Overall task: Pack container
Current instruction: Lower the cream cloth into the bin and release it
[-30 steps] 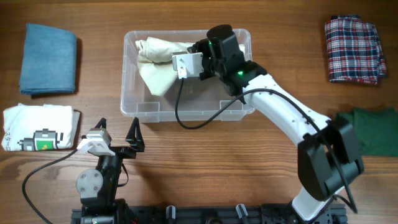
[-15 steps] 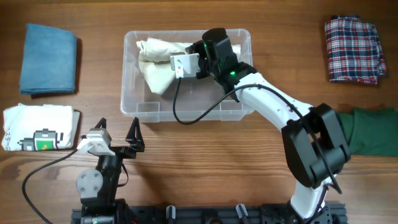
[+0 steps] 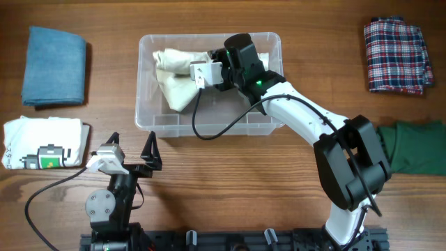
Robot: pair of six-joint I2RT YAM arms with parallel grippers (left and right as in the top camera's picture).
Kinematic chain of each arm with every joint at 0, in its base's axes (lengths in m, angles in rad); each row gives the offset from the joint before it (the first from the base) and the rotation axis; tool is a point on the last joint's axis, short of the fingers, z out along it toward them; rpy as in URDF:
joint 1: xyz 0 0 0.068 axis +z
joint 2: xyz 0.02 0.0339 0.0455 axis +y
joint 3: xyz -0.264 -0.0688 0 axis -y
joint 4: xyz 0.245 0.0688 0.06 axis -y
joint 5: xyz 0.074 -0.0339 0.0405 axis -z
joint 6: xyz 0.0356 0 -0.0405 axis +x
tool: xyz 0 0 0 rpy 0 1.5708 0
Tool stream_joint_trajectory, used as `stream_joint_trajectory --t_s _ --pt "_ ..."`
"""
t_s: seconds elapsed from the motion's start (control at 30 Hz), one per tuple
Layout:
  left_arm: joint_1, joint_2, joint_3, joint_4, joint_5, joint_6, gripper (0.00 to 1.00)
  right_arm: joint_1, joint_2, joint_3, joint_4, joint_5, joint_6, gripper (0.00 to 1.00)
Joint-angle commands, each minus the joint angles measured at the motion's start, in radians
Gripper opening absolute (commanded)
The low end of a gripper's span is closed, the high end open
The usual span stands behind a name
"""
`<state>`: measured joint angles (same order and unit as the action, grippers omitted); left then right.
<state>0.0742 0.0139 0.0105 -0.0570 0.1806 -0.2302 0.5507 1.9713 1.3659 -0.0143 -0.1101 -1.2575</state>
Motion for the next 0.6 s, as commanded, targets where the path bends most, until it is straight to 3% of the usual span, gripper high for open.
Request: stream_joint_trajectory --t_s 0.0,0.17,0.3,0.37,0.57 --pt "0.000 -0.007 -0.005 -0.004 -0.002 0.016 1.00 0.010 -0.020 0.030 -0.009 0.006 0.120 0.64" --pt "0.000 -0.007 -0.005 -0.004 -0.002 0.016 1.00 0.062 -0.103 0.030 -0.161 0.007 0.181 0.69" --pt "0.000 -0.007 -0.005 -0.004 -0.002 0.016 1.00 0.126 -0.229 0.030 -0.375 0.006 0.334 0.86" --pt "0.000 -0.007 -0.005 -0.004 -0.002 0.016 1.00 0.156 -0.303 0.030 -0.444 0.005 0.437 0.90" --pt "0.000 -0.007 -0.005 -0.004 -0.002 0.016 1.00 0.177 -0.407 0.030 -0.455 -0.098 0.622 0.88"
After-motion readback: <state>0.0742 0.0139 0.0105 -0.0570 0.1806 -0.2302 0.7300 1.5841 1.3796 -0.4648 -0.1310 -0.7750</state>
